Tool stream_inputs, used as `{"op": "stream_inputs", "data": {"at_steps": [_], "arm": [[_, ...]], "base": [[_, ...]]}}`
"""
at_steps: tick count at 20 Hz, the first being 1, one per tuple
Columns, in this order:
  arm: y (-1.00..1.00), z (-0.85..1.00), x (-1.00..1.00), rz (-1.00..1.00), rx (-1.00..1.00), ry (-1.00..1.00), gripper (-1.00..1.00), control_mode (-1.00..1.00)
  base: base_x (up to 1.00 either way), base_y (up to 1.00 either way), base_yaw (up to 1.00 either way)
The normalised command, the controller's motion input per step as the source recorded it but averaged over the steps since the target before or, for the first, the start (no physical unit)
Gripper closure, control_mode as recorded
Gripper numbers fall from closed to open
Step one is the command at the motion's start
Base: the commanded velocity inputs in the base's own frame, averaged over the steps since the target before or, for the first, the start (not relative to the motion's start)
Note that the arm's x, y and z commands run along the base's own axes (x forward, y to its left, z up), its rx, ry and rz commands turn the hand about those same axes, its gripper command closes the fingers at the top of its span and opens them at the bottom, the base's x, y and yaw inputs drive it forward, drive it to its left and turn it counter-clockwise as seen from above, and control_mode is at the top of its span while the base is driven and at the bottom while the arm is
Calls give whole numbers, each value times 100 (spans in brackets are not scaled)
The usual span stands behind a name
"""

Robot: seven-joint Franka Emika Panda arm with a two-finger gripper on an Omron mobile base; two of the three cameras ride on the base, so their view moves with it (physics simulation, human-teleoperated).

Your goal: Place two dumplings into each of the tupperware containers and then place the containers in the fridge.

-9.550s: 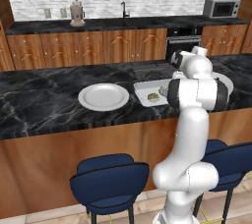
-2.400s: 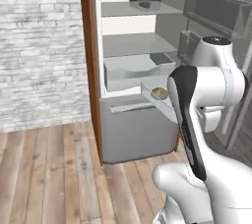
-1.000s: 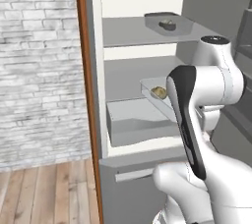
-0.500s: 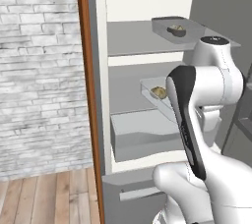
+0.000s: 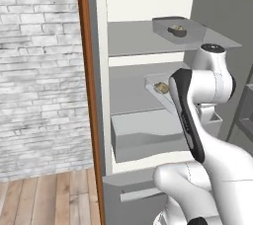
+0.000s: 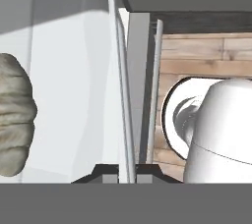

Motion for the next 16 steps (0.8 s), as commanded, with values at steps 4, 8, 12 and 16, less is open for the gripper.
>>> {"op": "stream_inputs", "data": {"at_steps": [4, 8, 12, 16], "arm": [[-35, -46, 100, 7, 7, -17, 100, -100], [-19, -49, 100, 11, 4, -10, 100, -100], [0, -14, 100, 3, 4, 0, 100, -100], [-10, -11, 100, 6, 10, 0, 100, -100]], "base": [[0, 0, 0], [0, 0, 0], [0, 0, 0], [0, 0, 0]]}}
